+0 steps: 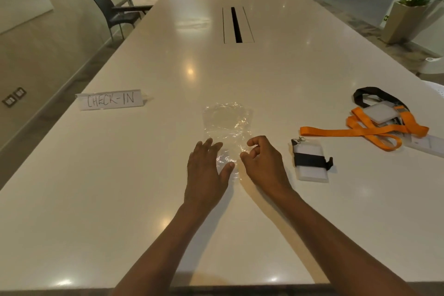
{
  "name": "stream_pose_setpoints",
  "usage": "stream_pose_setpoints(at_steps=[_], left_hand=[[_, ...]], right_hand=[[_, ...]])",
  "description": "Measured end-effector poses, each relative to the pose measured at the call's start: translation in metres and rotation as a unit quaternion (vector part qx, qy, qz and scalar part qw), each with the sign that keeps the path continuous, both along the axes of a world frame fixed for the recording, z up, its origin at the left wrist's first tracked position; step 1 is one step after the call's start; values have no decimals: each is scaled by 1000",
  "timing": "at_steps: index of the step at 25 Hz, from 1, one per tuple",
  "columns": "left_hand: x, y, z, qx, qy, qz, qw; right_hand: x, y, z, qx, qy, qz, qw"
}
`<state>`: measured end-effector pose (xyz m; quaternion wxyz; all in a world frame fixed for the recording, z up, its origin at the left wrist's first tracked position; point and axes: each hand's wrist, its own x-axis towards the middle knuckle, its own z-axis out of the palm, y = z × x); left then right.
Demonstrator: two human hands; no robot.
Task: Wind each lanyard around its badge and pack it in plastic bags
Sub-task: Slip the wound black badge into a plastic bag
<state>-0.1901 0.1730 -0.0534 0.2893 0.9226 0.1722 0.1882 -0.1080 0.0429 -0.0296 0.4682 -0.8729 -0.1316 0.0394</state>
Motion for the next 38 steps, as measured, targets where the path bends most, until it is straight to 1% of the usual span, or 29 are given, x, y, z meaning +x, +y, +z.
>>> stream_pose_setpoints(at_steps=[4, 7, 11, 13, 14, 16, 17, 19, 22, 23, 25, 26, 28, 31, 32, 34, 36, 37, 38], left_hand=[[1, 2, -4, 24, 1, -16, 1000], [2, 3, -4, -42, -29, -8, 999], [2, 4, -2, -70, -57, 18, 996], [0, 5, 5, -114, -103, 35, 987], [-1, 5, 9, -155, -127, 49, 978], [-4, 6, 14, -250, -161, 71, 952], [-5, 7, 16, -282, -174, 75, 940], [-6, 9, 21, -298, -192, 75, 932], [-7, 8, 28, -277, -213, 65, 935], [-7, 6, 30, -273, -217, 59, 935], [-6, 2, 33, -264, -225, 44, 937], [-6, -1, 34, -254, -227, 35, 940], [-4, -4, 35, -226, -225, 20, 948], [-2, -6, 38, -182, -198, 10, 963], [-3, -7, 40, -155, -182, 7, 971], [-5, -14, 44, -72, -171, 5, 983], [-7, -26, 49, 0, -194, 10, 981], [-6, -33, 52, 9, -199, 6, 980], [-4, -39, 56, -1, -199, -3, 980]], right_hand=[[-4, 4, -13, -15, -80, -50, 995], [-5, 4, -16, -8, -109, -60, 992], [-6, 1, -14, 60, -105, -64, 991], [-6, 0, -14, 86, -104, -72, 988], [-6, -1, -13, 96, -105, -75, 987], [-5, -2, -14, 123, -96, -64, 986], [-4, -3, -14, 140, -86, -52, 985], [-3, -4, -14, 168, -67, -24, 983], [-4, -6, -10, 216, -38, -6, 976], [-4, -7, -7, 253, -5, 5, 967], [-6, -10, 6, 331, 92, 42, 938], [-5, -12, 13, 349, 131, 58, 926], [-3, -15, 26, 343, 161, 61, 923], [2, -20, 34, 302, 151, 40, 940], [3, -23, 34, 288, 143, 33, 946], [3, -28, 31, 262, 116, 14, 958], [2, -31, 28, 245, 90, 2, 965], [2, -32, 27, 236, 78, 2, 969], [1, -32, 26, 225, 65, 4, 972]])
